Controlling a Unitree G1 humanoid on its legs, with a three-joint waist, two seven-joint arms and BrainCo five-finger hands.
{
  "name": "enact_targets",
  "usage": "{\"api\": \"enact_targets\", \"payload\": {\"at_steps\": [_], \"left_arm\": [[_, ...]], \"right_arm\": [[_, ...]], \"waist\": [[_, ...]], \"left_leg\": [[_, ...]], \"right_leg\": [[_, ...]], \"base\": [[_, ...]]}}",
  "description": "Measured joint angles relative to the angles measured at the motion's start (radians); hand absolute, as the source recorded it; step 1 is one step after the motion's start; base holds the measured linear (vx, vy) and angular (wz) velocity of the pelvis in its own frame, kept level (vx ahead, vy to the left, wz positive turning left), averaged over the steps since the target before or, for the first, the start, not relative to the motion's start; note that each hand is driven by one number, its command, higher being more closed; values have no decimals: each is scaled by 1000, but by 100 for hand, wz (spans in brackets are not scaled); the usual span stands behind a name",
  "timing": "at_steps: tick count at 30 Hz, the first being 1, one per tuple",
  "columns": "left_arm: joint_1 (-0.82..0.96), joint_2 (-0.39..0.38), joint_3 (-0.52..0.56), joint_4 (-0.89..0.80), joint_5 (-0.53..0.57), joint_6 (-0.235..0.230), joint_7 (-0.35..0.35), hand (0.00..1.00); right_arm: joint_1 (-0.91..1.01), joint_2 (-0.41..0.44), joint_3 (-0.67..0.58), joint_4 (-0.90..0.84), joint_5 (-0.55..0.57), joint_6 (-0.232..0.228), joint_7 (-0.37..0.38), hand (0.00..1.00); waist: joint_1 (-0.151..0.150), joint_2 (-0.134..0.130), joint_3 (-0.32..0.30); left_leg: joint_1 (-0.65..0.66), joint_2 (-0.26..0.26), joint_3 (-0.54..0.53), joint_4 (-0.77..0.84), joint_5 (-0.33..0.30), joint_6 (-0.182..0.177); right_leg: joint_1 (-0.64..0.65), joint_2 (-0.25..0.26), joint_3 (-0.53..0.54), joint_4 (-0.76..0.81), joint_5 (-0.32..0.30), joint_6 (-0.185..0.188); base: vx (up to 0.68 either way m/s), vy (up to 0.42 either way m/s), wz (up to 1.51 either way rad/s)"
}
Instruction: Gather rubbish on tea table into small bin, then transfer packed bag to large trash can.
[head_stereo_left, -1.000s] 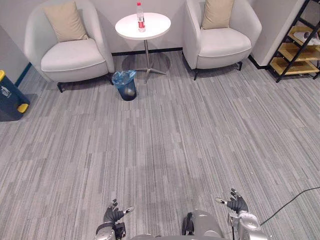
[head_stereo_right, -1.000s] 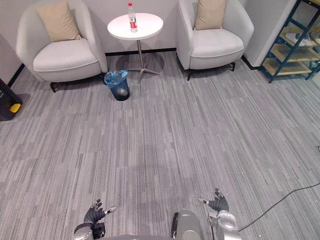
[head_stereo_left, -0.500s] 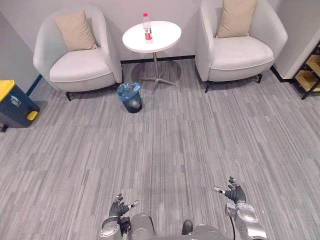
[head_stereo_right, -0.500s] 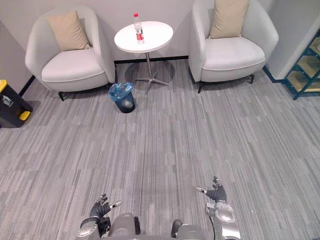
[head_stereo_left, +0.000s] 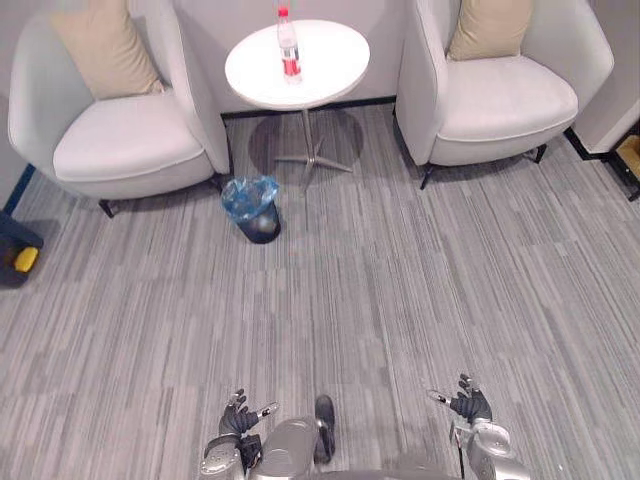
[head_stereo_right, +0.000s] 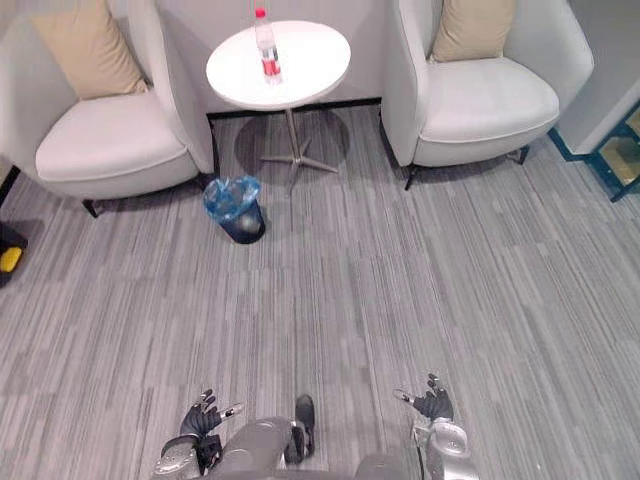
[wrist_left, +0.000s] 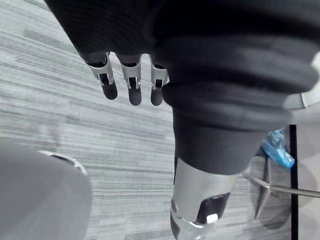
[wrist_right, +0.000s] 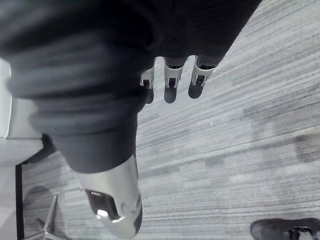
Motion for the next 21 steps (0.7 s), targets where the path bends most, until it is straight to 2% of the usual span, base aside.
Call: {"api": "enact_targets", "payload": {"at_steps": [1, 3, 5, 6, 7, 8, 9, 11, 12, 13, 14, 15, 16, 18, 19, 20, 21], "left_arm": [[-5, 8, -3, 2, 0, -1, -1, 0], [-17, 6, -4, 6, 0, 0, -1, 0], [-31, 5, -3, 7, 1, -1, -2, 0], [-35, 7, -2, 10, 1, -2, -2, 0], [-34, 12, 2, 13, 1, -2, -1, 0], [-33, 12, 4, 17, 2, -2, -1, 0], [-34, -4, 4, 36, 3, -1, -1, 0], [-29, -13, 10, 37, 3, -1, -1, 0], [-30, -32, 32, 32, 3, -1, -1, 0], [-28, -54, 46, 24, 3, 0, -2, 0], [-23, -62, 46, 16, 3, 0, -2, 0], [-8, -76, 44, -9, 3, 1, -6, 0], [5, -81, 42, -27, 3, 1, -7, 0], [13, -81, 40, -42, 3, 6, -8, 0], [15, -80, 34, -63, 3, 7, -8, 0], [10, -81, 34, -66, 3, 7, -8, 0], [11, -81, 33, -66, 3, 8, -8, 0]], "right_arm": [[-6, -1, 0, 0, 0, 0, 4, 0], [-14, -8, -2, 0, 0, 0, 4, 0], [-29, -13, -3, 7, 0, 0, 5, 0], [-25, -12, -4, 11, 0, 0, 5, 0], [-17, -10, -3, 13, 0, 0, 5, 0], [-13, -13, -4, 16, 0, 1, 5, 0], [-12, -28, -10, 20, 0, 11, 4, 0], [-19, -22, -10, 13, 0, 15, 4, 0], [-8, -10, -10, -10, 0, 18, 4, 0], [22, 1, -7, -56, 1, 18, 4, 0], [36, 6, -2, -76, 2, 17, 4, 0], [58, 17, 18, -108, 9, 16, 1, 0], [63, 29, 29, -118, 17, 15, -1, 0], [63, 34, 29, -134, 29, 15, -2, 0], [63, 35, 27, -136, 40, 15, -2, 0], [55, 38, 12, -131, 41, 17, -2, 0], [52, 38, 5, -130, 41, 17, -4, 0]], "waist": [[-21, 5, 1], [-41, 14, 7], [-58, 19, 10], [-69, 14, 13], [-75, -5, 10], [-73, -13, 12], [-75, 11, 13], [-70, 25, 5], [-70, 32, 8], [-80, 52, 19], [-79, 59, 22], [-60, 59, 26], [-50, 58, 27], [-39, 52, 28], [-23, 51, 28], [-9, 51, 28], [-6, 50, 28]], "left_leg": [[43, 9, -9, -14, -1, 1], [92, 27, -27, -43, -6, 1], [126, 50, -58, -63, -11, -5], [171, 66, -86, -81, -37, -34], [197, 61, -101, -85, -69, -55], [214, 60, -119, -83, -98, -65], [237, 91, -147, -52, -146, -86], [202, 124, -166, 47, -146, -91], [138, 149, -170, 210, -140, -100], [58, 186, -166, 445, -103, -142], [20, 212, -163, 558, -55, -150], [-57, 265, -142, 761, -1, -154], [-107, 297, -114, 862, -8, -143], [-204, 310, -68, 913, -19, -127], [-265, 304, -35, 859, -31, -118], [-298, 288, -4, 734, -48, -116], [-305, 275, 5, 650, -48, -117]], "right_leg": [[-54, 15, -41, -45, -32, -29], [-147, 52, -73, -180, -41, -43], [-208, 96, -62, -401, 12, -43], [-205, 124, -25, -617, 132, -40], [-198, 130, 8, -734, 214, -32], [-193, 129, 24, -743, 306, -26], [-198, 156, 22, -667, 344, -84], [-189, 169, -6, -650, 301, -110], [-154, 179, -38, -653, 276, -120], [-82, 197, -78, -672, 247, -137], [-43, 210, -86, -682, 235, -146], [30, 233, -94, -702, 205, -179], [79, 247, -94, -723, 192, -188], [157, 250, -93, -784, 175, -189], [199, 245, -90, -828, 175, -189], [238, 235, -88, -854, 172, -187], [252, 229, -89, -861, 172, -177]], "base": [[371, 10, 37], [448, -42, 35], [499, -119, 53], [480, -173, 72], [592, -247, 67], [514, -256, 49], [489, -252, 32], [451, -248, 30], [521, -319, 61], [427, -265, 65], [422, -232, 51], [405, -183, 12], [467, -195, 5], [345, -141, 3], [314, -88, -1], [340, -55, -1], [370, 0, 0]]}}
